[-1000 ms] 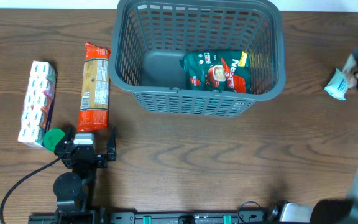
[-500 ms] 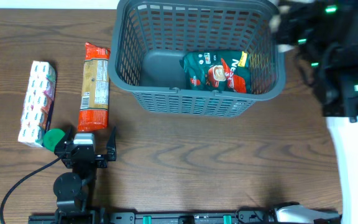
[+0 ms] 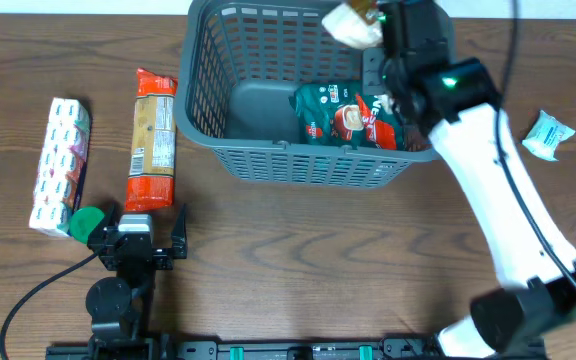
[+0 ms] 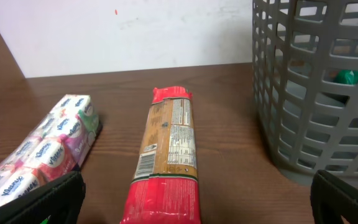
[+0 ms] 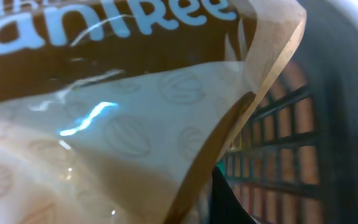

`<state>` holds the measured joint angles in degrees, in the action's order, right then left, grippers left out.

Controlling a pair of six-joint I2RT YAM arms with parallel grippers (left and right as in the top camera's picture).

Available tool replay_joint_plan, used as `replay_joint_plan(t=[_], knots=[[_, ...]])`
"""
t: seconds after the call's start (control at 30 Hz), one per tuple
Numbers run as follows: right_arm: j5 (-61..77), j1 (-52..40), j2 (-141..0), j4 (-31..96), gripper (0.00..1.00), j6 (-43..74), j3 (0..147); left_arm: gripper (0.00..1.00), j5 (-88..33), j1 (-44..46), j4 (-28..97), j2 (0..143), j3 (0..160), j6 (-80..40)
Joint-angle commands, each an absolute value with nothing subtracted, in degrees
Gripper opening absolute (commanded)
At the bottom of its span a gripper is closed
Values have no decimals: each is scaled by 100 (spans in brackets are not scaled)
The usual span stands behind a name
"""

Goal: Pack container
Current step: 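Lift the snack bag into the basket and open the right gripper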

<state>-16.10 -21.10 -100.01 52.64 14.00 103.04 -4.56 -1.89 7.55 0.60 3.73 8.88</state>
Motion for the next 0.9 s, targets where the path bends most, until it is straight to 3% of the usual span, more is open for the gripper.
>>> replay_joint_plan(t=[0.0,0.13,0.17,0.2,0.23,0.27,0.63,0.87], knots=[[-1726,-2082,-10252,5280,2,1520,10374,99,-517,-220,810,27,231,923],[-1559,-2082,-10418,5275,5,1520,10374,99,-517,-220,810,30,231,923],[-1553,-2082,-10416,5273,24,1522,10374,99,-515,-220,810,27,231,923],[-1544,-2082,-10412,5266,50,1520,10377,99,-515,-220,810,27,231,923],[-1544,-2082,-10383,5253,84,1518,10379,99,-515,-220,810,27,231,923],[-1544,-2082,-10366,5242,96,1518,10379,99,-515,-220,810,27,231,923],[-2394,-1791,-9653,5306,99,1339,10742,98,-517,-220,810,27,231,923],[-2906,-517,-9011,5892,99,2351,11172,99,-515,-220,810,30,231,923]])
